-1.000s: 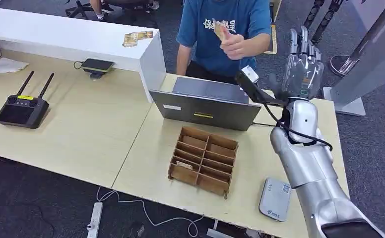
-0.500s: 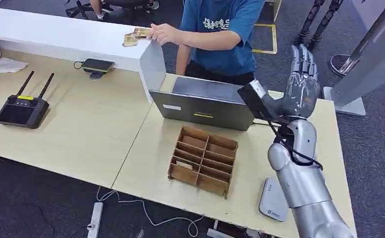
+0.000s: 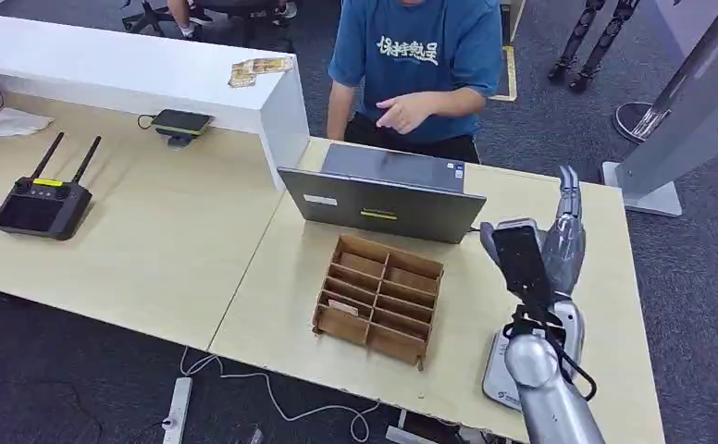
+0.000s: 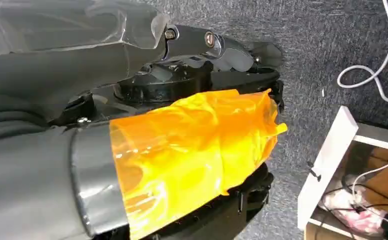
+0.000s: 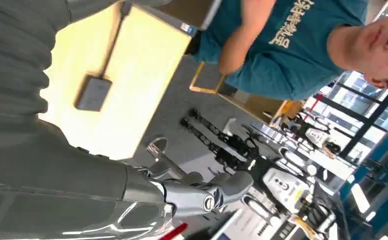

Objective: Pass the card to the sensor for recognition and then transmit it.

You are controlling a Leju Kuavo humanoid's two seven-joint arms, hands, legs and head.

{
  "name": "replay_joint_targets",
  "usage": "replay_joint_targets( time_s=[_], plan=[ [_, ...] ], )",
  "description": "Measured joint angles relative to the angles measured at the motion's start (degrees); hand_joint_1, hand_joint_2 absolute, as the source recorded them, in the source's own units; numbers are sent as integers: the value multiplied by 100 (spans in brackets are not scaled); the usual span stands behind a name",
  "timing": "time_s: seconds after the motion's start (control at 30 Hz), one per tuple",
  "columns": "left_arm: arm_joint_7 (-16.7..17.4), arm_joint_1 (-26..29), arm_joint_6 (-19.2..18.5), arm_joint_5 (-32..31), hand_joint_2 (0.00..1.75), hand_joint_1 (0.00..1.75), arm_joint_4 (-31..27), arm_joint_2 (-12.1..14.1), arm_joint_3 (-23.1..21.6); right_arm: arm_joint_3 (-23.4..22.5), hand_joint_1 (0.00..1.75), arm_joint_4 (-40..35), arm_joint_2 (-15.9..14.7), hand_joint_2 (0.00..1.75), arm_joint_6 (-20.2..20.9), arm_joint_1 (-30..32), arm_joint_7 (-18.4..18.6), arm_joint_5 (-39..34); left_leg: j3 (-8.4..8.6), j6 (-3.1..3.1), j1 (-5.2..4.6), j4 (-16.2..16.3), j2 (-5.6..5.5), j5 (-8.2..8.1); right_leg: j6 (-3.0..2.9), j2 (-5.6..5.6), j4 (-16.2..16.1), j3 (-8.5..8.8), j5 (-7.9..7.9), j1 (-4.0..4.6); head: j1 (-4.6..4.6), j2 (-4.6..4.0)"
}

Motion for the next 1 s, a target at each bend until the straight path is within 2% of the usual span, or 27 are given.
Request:
replay_joint_targets(
  time_s=[0.33,0.77,0.87,1.0],
  plan=[
    [5,55,103,153,0,0,-109,2,-53,-31,0,-13,0,175,179,440,-57,-354,0,0,0,0,2,0,0,1,0,1,0,0,-2,0],
    [5,58,109,161,0,0,-118,2,-55,-33,0,15,0,175,188,494,-57,-395,0,0,0,0,6,0,0,1,0,0,0,0,0,0],
    [2,56,179,267,0,0,-118,2,-57,-35,0,39,0,175,394,513,-85,-816,0,0,0,0,6,0,0,1,0,0,0,0,0,0],
    [-22,55,275,398,0,0,-118,2,-64,-83,0,96,0,175,540,664,-351,-1555,0,0,0,0,5,0,0,0,0,1,0,0,0,0]
  ],
)
